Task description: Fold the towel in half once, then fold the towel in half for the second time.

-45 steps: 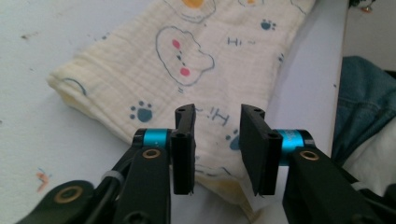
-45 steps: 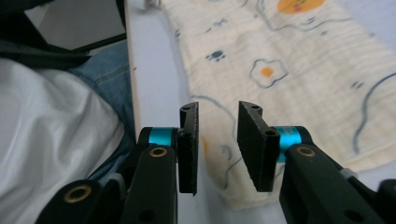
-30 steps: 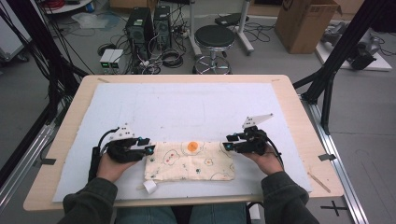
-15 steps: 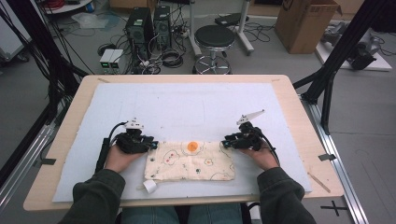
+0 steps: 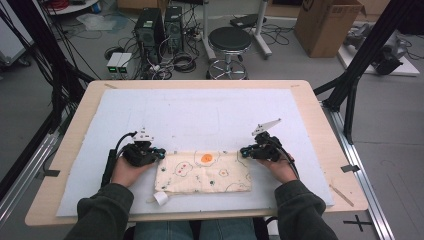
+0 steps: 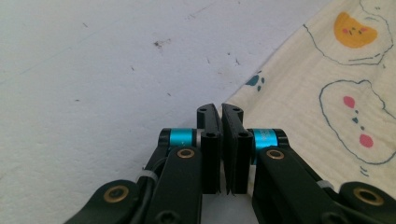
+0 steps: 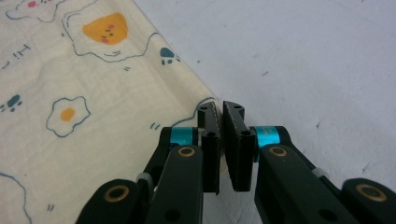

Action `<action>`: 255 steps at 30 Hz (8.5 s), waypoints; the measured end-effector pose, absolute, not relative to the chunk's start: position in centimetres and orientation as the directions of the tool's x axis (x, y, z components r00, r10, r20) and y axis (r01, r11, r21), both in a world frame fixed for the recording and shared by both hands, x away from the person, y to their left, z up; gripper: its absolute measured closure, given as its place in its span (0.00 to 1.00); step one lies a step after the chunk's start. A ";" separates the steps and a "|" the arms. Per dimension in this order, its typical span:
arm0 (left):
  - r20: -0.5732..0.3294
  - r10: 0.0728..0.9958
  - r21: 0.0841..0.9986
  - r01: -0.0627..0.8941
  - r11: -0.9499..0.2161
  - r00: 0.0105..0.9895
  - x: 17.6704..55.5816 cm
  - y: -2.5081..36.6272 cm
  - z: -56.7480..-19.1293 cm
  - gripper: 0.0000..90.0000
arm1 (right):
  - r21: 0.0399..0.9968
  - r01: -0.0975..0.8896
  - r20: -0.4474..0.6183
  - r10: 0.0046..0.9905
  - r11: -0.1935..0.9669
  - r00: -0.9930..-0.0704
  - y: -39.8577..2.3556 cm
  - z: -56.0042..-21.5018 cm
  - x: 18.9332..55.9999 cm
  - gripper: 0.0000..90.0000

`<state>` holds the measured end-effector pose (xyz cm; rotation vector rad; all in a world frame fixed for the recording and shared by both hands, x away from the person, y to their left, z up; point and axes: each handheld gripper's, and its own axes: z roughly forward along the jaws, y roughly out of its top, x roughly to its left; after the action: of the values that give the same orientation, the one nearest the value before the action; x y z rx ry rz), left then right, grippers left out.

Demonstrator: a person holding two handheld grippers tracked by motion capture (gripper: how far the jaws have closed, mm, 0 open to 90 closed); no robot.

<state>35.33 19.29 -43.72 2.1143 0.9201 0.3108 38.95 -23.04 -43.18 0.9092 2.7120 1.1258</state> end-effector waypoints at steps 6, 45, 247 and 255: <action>-0.083 0.726 0.775 0.503 -0.384 0.683 35.6 19.9 -43.3 0.96 | 0.694 0.479 0.145 0.546 0.538 -0.825 -22.8 -42.5 39.1 0.95; -0.166 0.784 0.796 0.550 -0.252 0.599 40.6 21.5 -42.9 0.75 | 0.703 0.550 0.189 0.628 0.450 -0.755 -21.0 -43.5 45.1 0.77; -0.036 0.594 0.768 0.402 -0.499 0.804 33.3 19.3 -43.3 0.86 | 0.725 0.369 0.143 0.397 0.581 -0.906 -18.8 -42.9 37.4 0.64; -0.004 0.585 0.750 0.390 -0.535 0.811 32.9 19.4 -43.6 0.83 | 0.707 0.348 0.094 0.405 0.616 -0.909 -19.6 -43.6 36.7 0.62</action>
<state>32.89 19.40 -43.57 2.2017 0.7137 0.3161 36.74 -19.56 -43.62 0.6430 2.7561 1.1811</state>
